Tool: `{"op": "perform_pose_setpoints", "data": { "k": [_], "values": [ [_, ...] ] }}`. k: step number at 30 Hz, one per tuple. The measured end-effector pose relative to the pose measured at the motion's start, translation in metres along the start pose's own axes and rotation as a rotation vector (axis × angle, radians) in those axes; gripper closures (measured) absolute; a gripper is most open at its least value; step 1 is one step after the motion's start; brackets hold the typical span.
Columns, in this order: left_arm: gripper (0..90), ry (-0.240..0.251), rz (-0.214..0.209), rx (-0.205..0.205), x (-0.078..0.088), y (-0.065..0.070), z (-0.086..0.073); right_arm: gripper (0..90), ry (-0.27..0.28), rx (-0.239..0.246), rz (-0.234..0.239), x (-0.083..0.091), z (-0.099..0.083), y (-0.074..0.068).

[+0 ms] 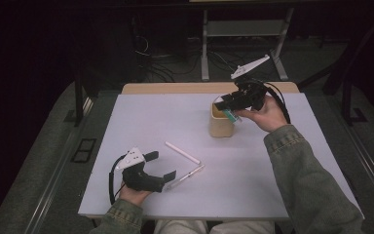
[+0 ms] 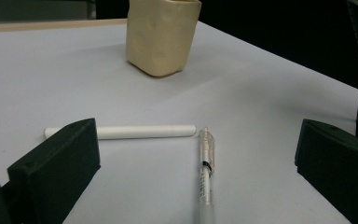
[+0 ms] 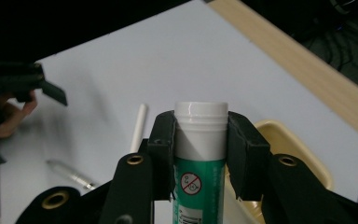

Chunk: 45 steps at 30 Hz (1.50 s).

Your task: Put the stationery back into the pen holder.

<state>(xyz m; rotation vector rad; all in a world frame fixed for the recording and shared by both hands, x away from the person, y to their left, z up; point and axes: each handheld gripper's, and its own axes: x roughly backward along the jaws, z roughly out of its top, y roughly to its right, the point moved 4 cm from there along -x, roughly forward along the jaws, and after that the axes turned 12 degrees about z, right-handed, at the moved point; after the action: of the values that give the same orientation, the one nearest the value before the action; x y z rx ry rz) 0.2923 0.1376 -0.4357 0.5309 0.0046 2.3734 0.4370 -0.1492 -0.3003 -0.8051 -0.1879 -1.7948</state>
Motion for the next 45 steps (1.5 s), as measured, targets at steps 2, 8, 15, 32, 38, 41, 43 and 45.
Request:
{"op": "perform_pose_setpoints", "data": {
  "k": [2,8,15,32,38,41,43,45],
  "values": [
    [0.0,0.001,0.0,0.001,0.0,0.0,0.0,64.7,0.031,0.003,-0.014,0.003,0.002,0.003],
    [0.0,0.005,-0.001,0.005,0.0,0.0,0.0,64.7,0.116,-0.015,-0.035,0.01,0.006,0.01],
    [0.0,0.003,0.001,-0.002,0.0,0.0,0.0,64.7,0.234,-0.031,-0.049,0.017,0.008,0.02],
    [0.0,0.006,0.0,-0.003,0.001,0.0,0.001,64.6,0.384,-0.026,-0.064,0.006,0.012,0.034],
    [0.0,0.011,-0.003,-0.001,0.002,0.0,0.001,64.6,0.425,-0.049,-0.076,-0.001,0.006,0.042],
    [0.0,0.011,-0.002,-0.004,0.002,-0.001,0.001,64.6,0.428,-0.056,-0.081,-0.005,0.002,0.047],
    [0.0,0.013,-0.004,0.005,0.002,0.0,0.001,64.7,0.436,-0.059,-0.077,-0.008,0.0,0.05],
    [0.0,0.012,-0.004,0.005,0.002,0.0,0.001,64.6,0.447,-0.054,-0.078,-0.009,-0.002,0.051]
  ]
}}
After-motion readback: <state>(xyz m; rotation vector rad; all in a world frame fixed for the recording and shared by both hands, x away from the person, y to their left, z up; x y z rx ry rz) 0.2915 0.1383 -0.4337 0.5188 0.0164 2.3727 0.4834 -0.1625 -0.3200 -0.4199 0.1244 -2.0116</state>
